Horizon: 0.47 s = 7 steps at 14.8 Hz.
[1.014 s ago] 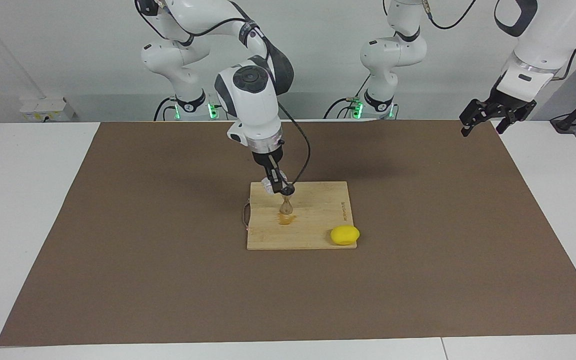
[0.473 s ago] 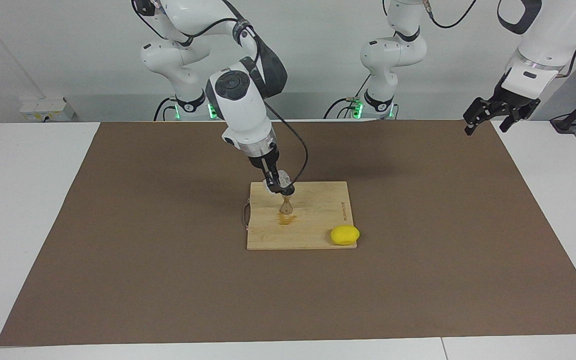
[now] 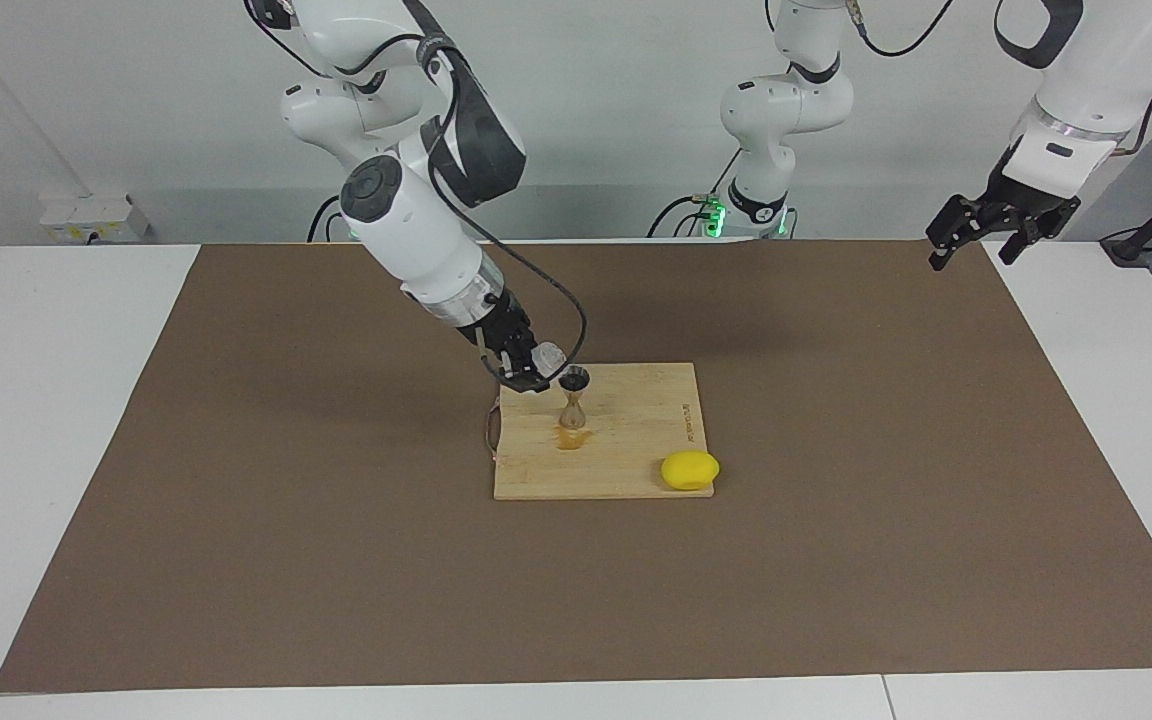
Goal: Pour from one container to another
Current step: 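Lift the clear cup and carry it back off the board with the right gripper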
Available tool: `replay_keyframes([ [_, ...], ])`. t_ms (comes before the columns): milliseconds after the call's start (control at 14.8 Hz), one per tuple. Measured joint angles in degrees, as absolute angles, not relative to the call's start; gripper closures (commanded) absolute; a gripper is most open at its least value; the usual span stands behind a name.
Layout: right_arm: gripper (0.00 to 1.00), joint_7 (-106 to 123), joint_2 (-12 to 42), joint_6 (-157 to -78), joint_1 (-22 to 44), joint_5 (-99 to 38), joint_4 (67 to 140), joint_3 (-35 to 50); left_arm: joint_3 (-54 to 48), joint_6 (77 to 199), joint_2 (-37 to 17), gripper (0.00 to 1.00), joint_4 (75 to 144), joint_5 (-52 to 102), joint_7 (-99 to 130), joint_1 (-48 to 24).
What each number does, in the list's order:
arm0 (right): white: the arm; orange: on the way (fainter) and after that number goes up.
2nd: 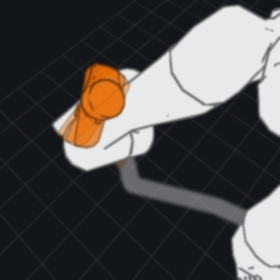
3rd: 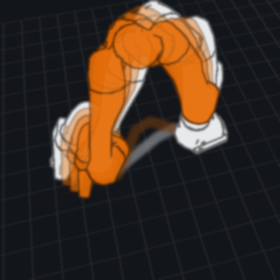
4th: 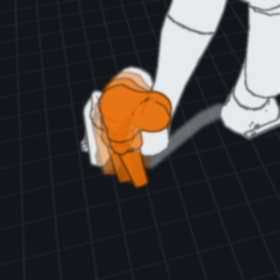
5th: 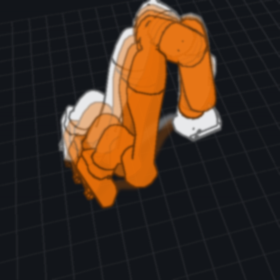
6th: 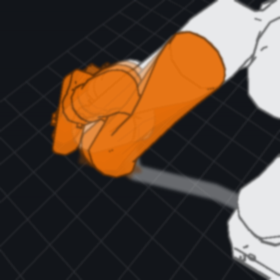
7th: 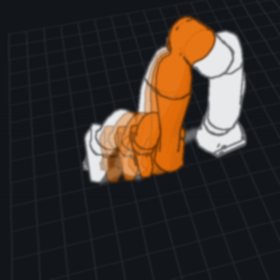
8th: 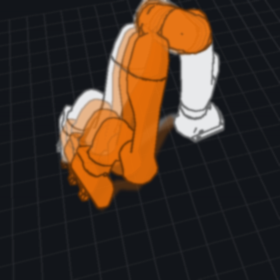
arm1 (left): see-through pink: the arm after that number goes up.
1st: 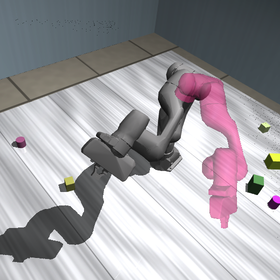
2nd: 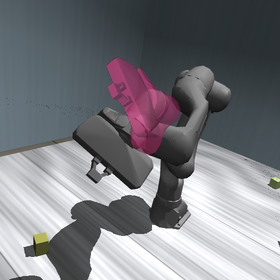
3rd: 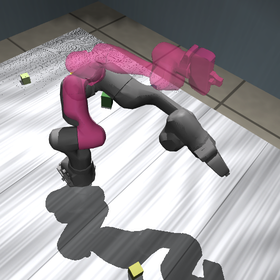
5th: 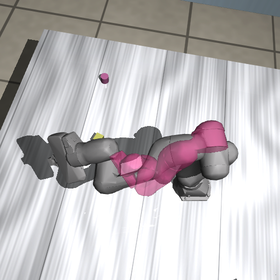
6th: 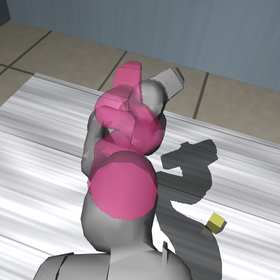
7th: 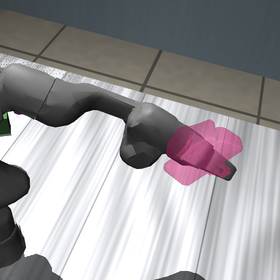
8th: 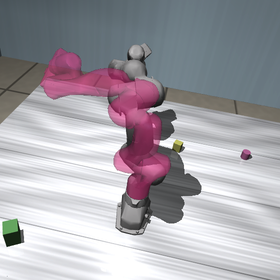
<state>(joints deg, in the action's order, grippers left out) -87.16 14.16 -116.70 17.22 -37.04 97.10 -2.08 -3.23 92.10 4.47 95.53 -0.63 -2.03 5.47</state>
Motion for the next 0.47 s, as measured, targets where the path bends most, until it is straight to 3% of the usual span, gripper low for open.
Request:
replay_keyframes([
  [473,1.0,-67.7,12.2,-113.2,2.4,-52.4,105.7,-2.2,-3.3,92.1,4.5,0.0,95.5,-0.6,-2.0,5.5],
])
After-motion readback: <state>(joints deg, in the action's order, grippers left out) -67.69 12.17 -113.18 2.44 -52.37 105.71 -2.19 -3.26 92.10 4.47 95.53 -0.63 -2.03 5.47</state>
